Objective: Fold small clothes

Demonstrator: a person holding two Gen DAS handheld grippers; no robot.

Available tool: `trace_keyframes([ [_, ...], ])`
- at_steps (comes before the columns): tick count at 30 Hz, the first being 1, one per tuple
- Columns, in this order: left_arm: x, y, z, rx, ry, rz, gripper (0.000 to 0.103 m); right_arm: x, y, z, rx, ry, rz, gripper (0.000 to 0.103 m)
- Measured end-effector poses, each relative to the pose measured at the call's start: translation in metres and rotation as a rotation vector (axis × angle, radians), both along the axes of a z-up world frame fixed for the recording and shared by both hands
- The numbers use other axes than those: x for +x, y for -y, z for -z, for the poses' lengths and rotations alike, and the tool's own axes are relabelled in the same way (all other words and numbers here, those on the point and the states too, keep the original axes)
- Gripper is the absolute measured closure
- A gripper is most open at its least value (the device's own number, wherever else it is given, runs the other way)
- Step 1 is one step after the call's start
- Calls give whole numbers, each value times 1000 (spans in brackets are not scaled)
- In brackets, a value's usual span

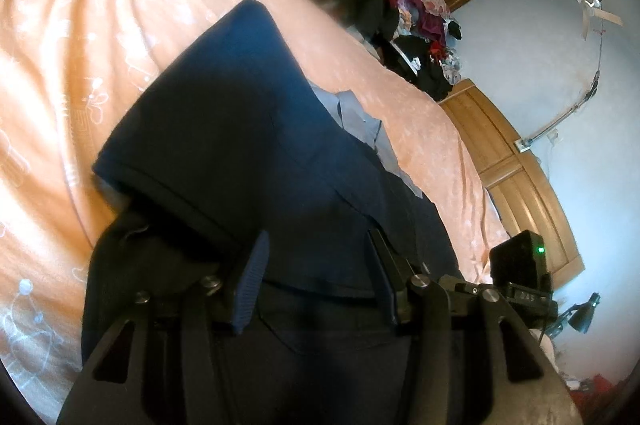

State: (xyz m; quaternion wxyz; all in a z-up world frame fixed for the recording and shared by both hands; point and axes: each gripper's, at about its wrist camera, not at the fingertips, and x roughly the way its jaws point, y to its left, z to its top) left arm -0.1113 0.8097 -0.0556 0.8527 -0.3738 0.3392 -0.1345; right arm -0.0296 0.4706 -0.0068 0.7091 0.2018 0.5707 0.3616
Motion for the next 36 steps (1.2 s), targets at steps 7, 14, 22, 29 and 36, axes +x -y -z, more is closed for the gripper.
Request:
trace_keyframes([
  [7,-14,-6,-22,-5,22,-43,47,9,39,-65,53,198,43,101],
  [14,-35,-33,-52,141,44,-172,44,61,135,-75,-57,232,150,101],
  [22,29,-8,-64,404,-39,-79,44,73,172,-44,-129,199,210,100],
  [29,95,25,-19,574,-237,84,42,64,186,-29,-306,225,265,86],
  [36,95,23,-11,583,-235,79,41,76,125,-6,-102,171,72,75],
])
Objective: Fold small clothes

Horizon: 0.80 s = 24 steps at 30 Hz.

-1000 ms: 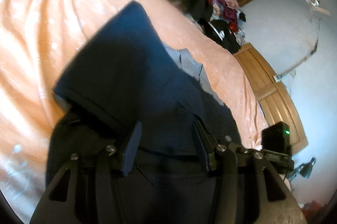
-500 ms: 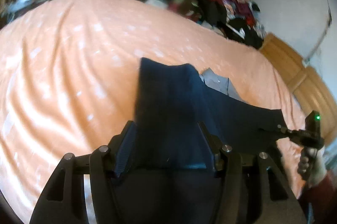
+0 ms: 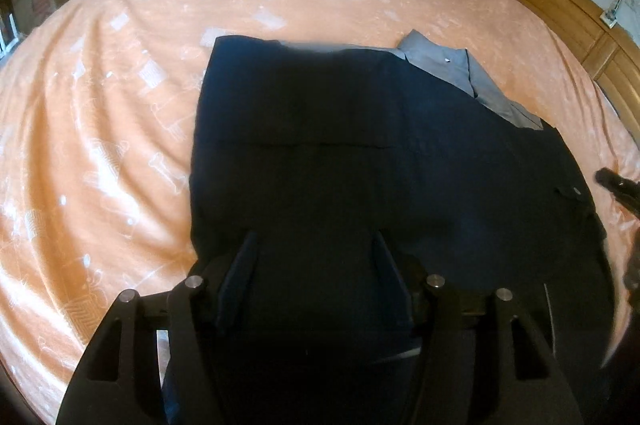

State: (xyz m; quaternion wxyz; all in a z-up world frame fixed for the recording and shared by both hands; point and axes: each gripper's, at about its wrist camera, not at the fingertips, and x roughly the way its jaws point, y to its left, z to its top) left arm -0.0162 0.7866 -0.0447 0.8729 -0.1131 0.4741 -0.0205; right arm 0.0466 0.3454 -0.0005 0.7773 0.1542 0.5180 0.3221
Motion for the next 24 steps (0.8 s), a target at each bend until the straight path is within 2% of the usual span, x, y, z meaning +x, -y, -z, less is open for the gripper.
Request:
trace_keyframes([
  [1,-2,0,-2,-7,-9,-4,41,1,-4,25,-24,-86,-20,86],
  [2,-6,-2,-5,-30,-24,-10,41,-3,4,27,-7,-86,4,91],
  [3,-13,-6,-9,-53,-33,-12,41,-12,23,23,50,-114,38,90],
  [5,-41,-12,-22,-58,-37,-2,41,-41,65,6,120,-97,67,75],
  [6,-62,-18,-27,-53,-32,15,41,-58,86,1,118,-87,73,61],
  [9,-116,-41,-25,-86,-65,24,39,-117,153,3,73,-119,148,59],
  [10,-133,-50,-20,-112,-78,9,39,-136,171,7,68,-138,169,63],
  [11,-151,-58,-14,-145,-84,-8,39,-164,193,11,112,-159,192,64],
  [12,-169,-65,-10,-187,-75,-22,39,-175,200,13,145,-179,199,64],
  [14,-197,-72,-9,-270,-35,-44,39,-212,205,20,151,-219,185,64],
  [17,-224,-73,-9,-360,-9,-50,39,-242,188,30,149,-256,118,64],
  [24,-253,-57,-8,-477,-61,46,39,-251,170,36,119,-270,36,64],
])
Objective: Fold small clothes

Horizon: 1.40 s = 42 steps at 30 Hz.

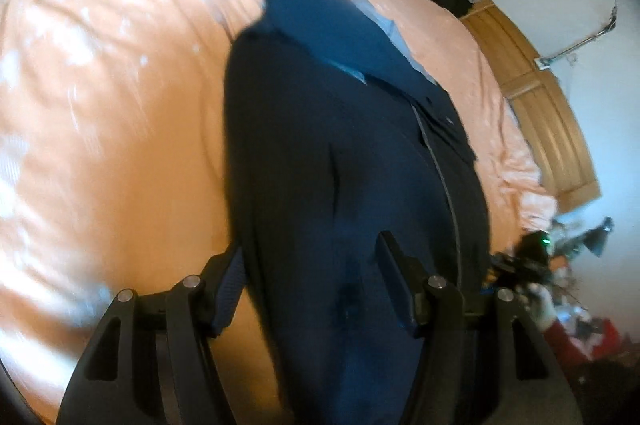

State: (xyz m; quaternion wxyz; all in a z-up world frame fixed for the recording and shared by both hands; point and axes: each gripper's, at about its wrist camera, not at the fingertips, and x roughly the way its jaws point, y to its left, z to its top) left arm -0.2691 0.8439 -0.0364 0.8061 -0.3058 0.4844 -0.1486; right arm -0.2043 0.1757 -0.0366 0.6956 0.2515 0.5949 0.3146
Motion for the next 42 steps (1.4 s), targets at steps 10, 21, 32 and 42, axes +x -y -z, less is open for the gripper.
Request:
trace_keyframes([
  [10,-21,7,3,-71,-12,64,40,-17,-35,1,56,-27,-86,52],
  [21,-63,-2,4,-105,1,91,53,-17,-30,22,11,-64,-76,55],
  [32,-51,13,24,-151,-7,138,80,-26,-31,34,-59,-116,-94,60],
  [42,-50,28,-15,-355,104,108,95,-27,-41,-69,208,84,-59,100],
])
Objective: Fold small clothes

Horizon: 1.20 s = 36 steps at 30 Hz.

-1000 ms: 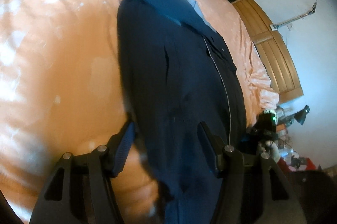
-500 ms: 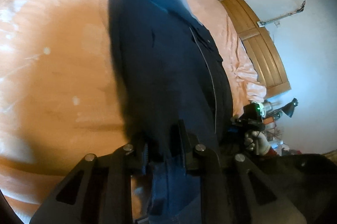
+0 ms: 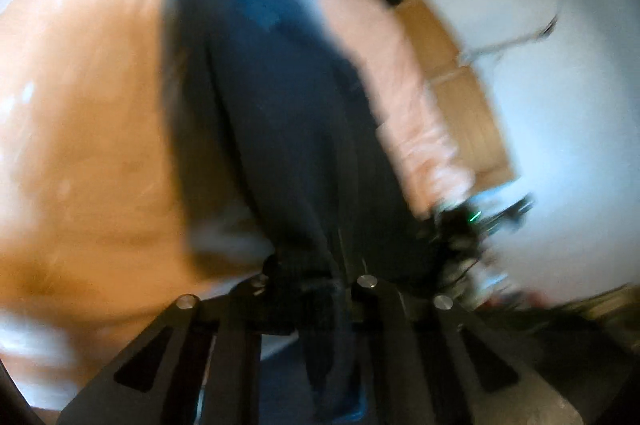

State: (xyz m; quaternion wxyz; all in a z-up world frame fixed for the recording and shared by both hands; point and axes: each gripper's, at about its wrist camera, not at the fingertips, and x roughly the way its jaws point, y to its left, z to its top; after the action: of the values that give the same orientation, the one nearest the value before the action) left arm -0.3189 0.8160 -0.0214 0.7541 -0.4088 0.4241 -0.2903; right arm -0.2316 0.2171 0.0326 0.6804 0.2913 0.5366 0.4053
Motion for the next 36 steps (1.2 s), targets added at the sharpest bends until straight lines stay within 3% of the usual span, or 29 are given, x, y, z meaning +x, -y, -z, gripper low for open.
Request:
trace_keyframes([
  [4,39,-15,-47,-114,123,-75,95,45,3,-41,137,73,62,99],
  [7,89,-29,-80,-139,187,-116,95,108,8,-65,202,121,97,98],
  [9,130,-40,-96,-104,208,-155,95,151,3,-74,207,150,111,98],
  [12,197,-55,-91,-84,177,-209,91,227,-2,-73,172,170,128,97],
  [14,255,-61,-74,-42,120,-248,81,277,-7,-63,121,175,144,92],
  [15,274,-64,-65,-23,101,-260,65,298,-7,-53,100,152,159,85],
  [16,299,-68,-52,10,74,-273,48,319,-7,-39,62,119,171,64],
  [18,341,-79,-13,72,-66,-343,42,339,-7,-16,-85,87,214,30],
  [19,357,-82,5,119,-149,-376,41,345,-4,-2,-133,70,231,31],
  [21,367,-81,18,204,-181,-394,40,345,-4,14,-164,55,225,31],
  [25,363,-76,4,267,-114,-422,31,345,-20,28,-224,91,165,33],
  [29,353,-63,-5,361,-70,-381,31,358,-48,39,-325,130,122,38],
  [30,350,-55,-6,384,-71,-359,31,356,-52,39,-365,140,120,52],
  [31,348,-54,-3,401,-73,-343,31,351,-53,38,-417,152,130,80],
  [32,344,-52,-4,418,-72,-333,31,347,-47,39,-445,154,149,94],
  [36,337,-31,-4,474,-53,-284,29,338,-35,53,-462,129,166,95],
])
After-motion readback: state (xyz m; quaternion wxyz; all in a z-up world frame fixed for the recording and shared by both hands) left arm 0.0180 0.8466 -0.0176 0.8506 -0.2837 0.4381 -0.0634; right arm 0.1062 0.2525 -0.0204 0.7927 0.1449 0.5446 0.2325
